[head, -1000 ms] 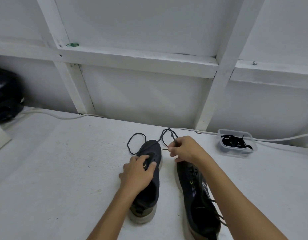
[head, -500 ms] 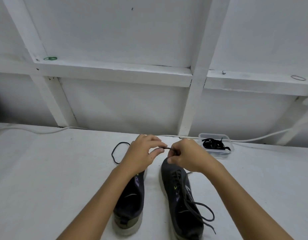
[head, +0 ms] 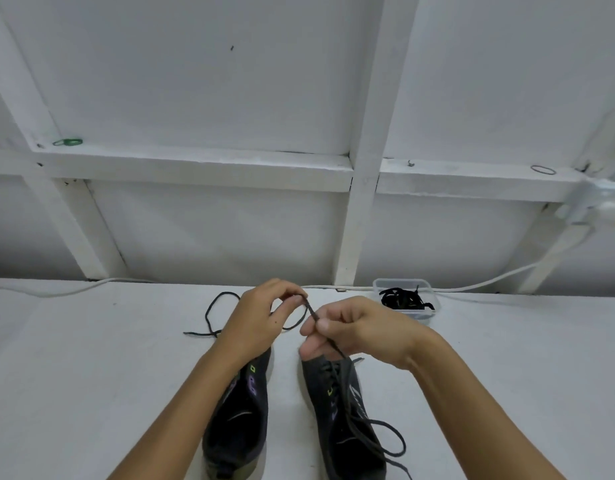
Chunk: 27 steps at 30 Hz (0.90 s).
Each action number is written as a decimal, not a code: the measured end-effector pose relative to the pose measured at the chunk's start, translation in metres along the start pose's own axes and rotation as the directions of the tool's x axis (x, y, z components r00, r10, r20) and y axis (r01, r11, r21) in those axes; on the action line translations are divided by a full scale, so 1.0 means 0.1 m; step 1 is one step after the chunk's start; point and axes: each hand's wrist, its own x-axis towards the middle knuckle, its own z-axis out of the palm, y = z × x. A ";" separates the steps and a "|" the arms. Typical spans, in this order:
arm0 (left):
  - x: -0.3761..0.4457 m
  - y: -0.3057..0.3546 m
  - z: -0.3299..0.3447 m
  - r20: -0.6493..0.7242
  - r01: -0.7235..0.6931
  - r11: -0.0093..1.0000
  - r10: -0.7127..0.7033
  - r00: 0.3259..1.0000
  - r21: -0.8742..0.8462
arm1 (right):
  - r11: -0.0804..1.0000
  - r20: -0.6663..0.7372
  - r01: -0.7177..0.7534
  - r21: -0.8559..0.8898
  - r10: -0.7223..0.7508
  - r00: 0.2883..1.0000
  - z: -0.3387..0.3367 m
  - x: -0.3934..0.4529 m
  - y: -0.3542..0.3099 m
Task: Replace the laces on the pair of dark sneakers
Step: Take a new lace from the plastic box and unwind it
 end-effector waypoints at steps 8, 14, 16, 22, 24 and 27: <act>-0.22 0.23 0.16 0.358 0.081 0.997 -0.075 0.931 -0.003 | 0.860 -0.522 0.476 0.183 -0.325 0.788 -0.17 0.28 -0.36; 0.01 0.36 -0.41 0.269 0.059 0.998 -0.058 0.961 0.002 | 0.854 -0.302 0.133 -0.504 -0.318 0.899 -0.18 0.30 -0.04; 0.20 0.32 -0.58 0.208 0.070 0.998 -0.069 0.976 0.002 | 0.937 -0.170 0.209 -0.279 -0.263 0.950 -0.02 0.26 0.00; 0.39 0.28 -0.41 0.209 0.122 0.974 -0.081 0.975 -0.192 | 0.819 -0.052 0.344 0.458 -0.362 0.931 0.16 0.18 -0.19; 0.28 0.24 -0.23 0.187 0.131 0.976 -0.097 0.978 -0.175 | 0.672 -0.297 0.474 0.570 -0.369 0.881 0.04 0.22 -0.27; 0.03 0.29 -0.04 0.353 0.017 1.000 -0.014 0.935 -0.006 | 0.842 -0.548 0.535 0.072 -0.415 0.726 -0.23 0.27 -0.30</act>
